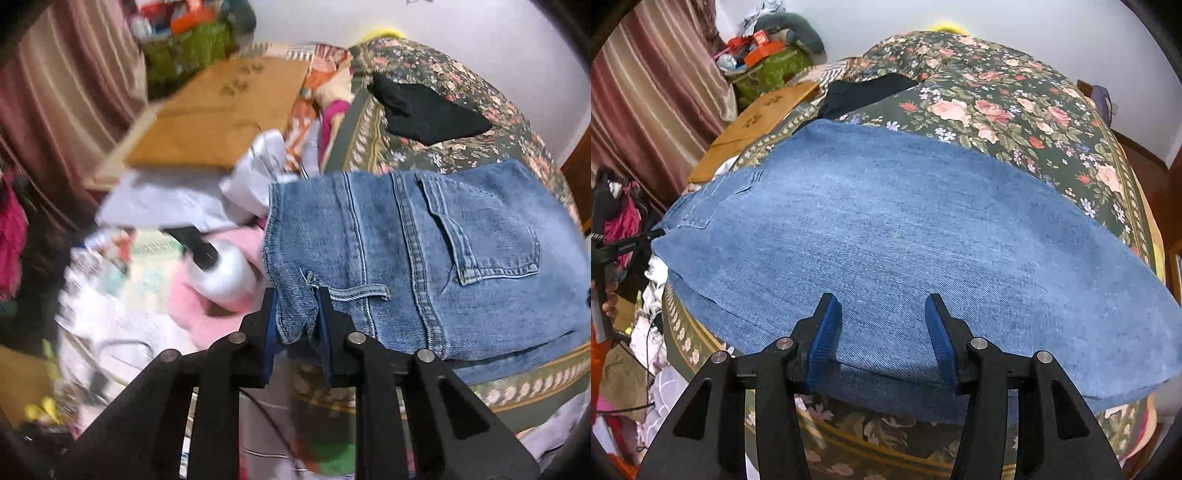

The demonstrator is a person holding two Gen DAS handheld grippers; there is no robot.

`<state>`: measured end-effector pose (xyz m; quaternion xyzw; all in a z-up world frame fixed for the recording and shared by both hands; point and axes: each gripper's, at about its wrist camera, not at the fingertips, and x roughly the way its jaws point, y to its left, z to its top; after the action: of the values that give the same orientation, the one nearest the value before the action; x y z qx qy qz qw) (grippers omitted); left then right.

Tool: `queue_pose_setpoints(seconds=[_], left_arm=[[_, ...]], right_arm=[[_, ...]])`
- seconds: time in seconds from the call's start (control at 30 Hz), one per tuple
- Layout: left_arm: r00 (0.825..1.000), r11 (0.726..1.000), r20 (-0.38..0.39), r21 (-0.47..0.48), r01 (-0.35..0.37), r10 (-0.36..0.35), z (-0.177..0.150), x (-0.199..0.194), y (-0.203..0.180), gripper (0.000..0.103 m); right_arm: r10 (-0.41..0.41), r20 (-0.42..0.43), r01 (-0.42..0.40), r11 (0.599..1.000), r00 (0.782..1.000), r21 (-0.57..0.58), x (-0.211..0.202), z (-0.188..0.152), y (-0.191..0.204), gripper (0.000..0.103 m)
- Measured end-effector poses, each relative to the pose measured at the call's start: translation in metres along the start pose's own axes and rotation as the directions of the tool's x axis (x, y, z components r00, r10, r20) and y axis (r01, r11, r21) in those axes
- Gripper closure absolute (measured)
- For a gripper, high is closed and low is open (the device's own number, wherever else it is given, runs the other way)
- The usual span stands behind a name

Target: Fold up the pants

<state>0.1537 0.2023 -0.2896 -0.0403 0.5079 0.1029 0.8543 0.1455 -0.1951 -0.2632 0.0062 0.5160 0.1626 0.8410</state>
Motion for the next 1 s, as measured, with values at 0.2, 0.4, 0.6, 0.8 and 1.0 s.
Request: queue_pose_setpoints(seconds=[0.2,0.4,0.6,0.8,1.0], left_arm=[[0.996,0.997,-0.076,0.057,-0.045,0.049,-0.015,0.031,-0.002,0.079],[0.99,0.979,-0.024,0.155,-0.136,0.142,-0.011,0.018,-0.018,0.069],[0.998,0.998,0.052,0.054,-0.038,0.035,0.027,-0.033,-0.032,0.045],[0.99,0.992,0.122,0.112,0.063,-0.076,0.063,-0.057,-0.114,0.021],[0.986,0.957,0.03,0.245,0.153,-0.165,0.068,-0.032,-0.225,0.014]], right_arm=[[0.012,0.044,-0.013,1.0,0.999,0.023,0.0,-0.009,-0.002,0.057],[0.004,0.065,-0.008,0.998,0.998,0.059,-0.012,-0.012,-0.015,0.057],[-0.117,0.151,0.084,0.975,0.982,0.208,-0.058,-0.028,-0.086,0.057],[-0.355,0.166,0.267,0.878,0.92,0.398,-0.1,-0.07,-0.172,0.052],[-0.457,0.116,0.333,0.777,0.882,0.534,-0.115,-0.113,-0.243,0.052]])
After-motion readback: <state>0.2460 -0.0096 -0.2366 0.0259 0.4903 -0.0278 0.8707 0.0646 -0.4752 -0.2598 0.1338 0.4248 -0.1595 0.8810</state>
